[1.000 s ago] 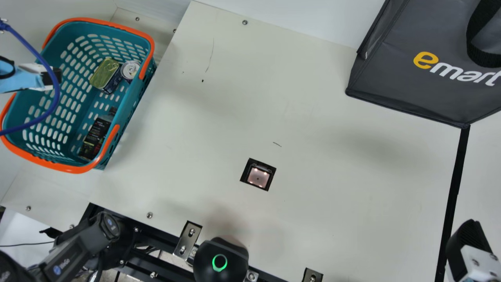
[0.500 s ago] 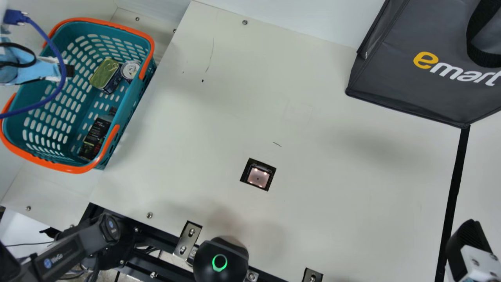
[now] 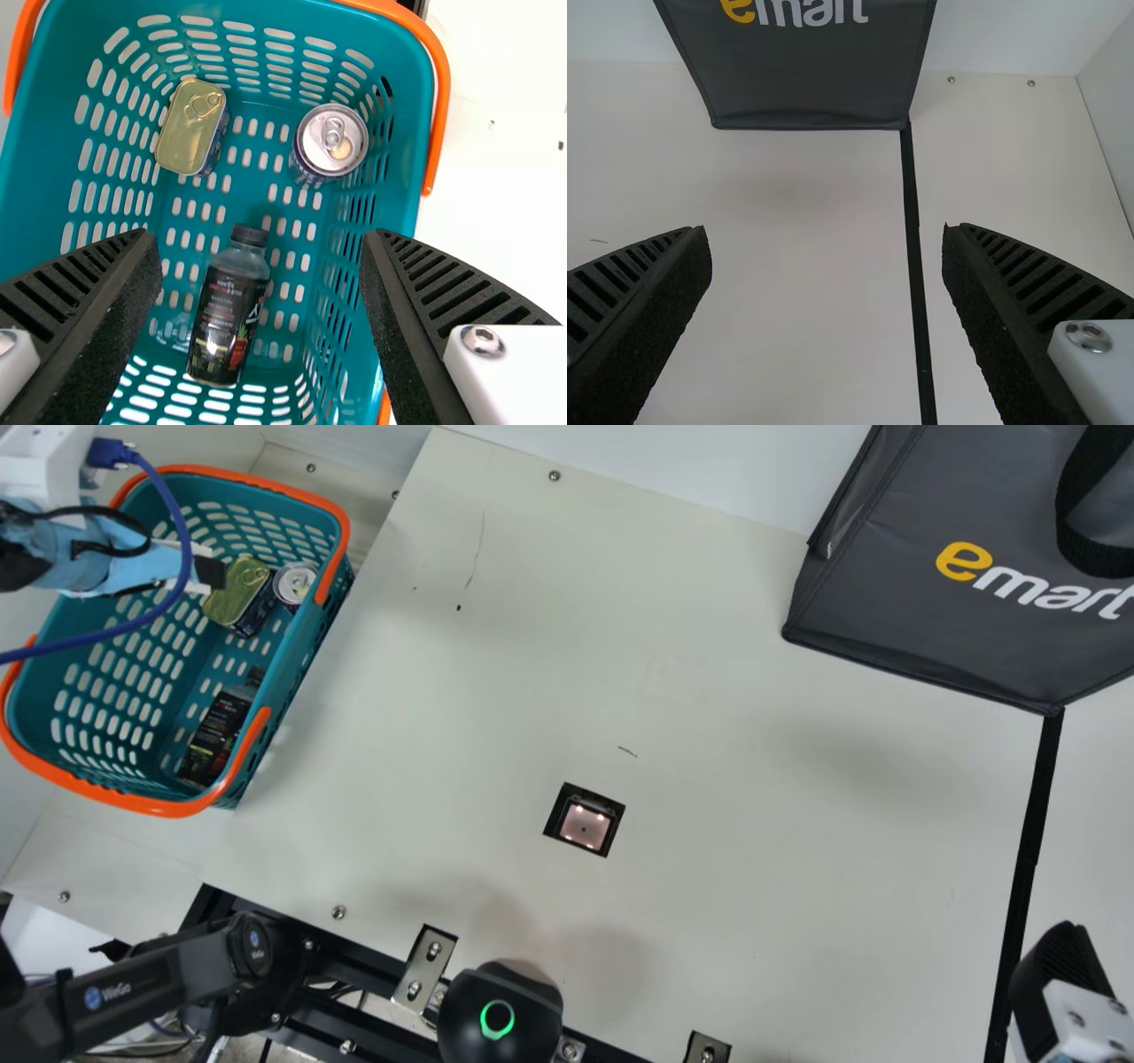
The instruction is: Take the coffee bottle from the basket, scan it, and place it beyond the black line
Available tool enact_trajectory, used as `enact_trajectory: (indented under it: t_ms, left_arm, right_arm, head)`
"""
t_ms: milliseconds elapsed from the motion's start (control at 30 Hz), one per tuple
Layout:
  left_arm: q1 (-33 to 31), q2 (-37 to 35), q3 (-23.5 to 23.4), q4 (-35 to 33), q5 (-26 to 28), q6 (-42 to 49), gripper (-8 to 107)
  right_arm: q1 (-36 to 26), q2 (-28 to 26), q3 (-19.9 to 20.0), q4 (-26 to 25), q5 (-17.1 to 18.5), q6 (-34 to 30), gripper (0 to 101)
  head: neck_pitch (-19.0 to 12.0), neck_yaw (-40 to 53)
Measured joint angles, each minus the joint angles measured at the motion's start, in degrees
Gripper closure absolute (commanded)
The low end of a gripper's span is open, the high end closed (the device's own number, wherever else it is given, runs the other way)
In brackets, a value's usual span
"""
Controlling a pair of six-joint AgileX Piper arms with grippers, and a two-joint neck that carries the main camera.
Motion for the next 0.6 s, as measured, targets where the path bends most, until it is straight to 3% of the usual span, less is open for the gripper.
enact_trajectory:
  t_ms: [300,600]
  left_arm:
    - [2.01,4.32,-0.86,-2.64,-1.97,4.08,9]
    - [4.97,5.98,1.62,-4.81,-3.55,10.57,9]
  right_arm:
    - [0.00,0.00,0.00,0.00,0.00,0.00,10]
    - [0.00,0.00,0.00,0.00,0.00,0.00,10]
  head:
    - [0.00,0.00]
    - [0.00,0.00]
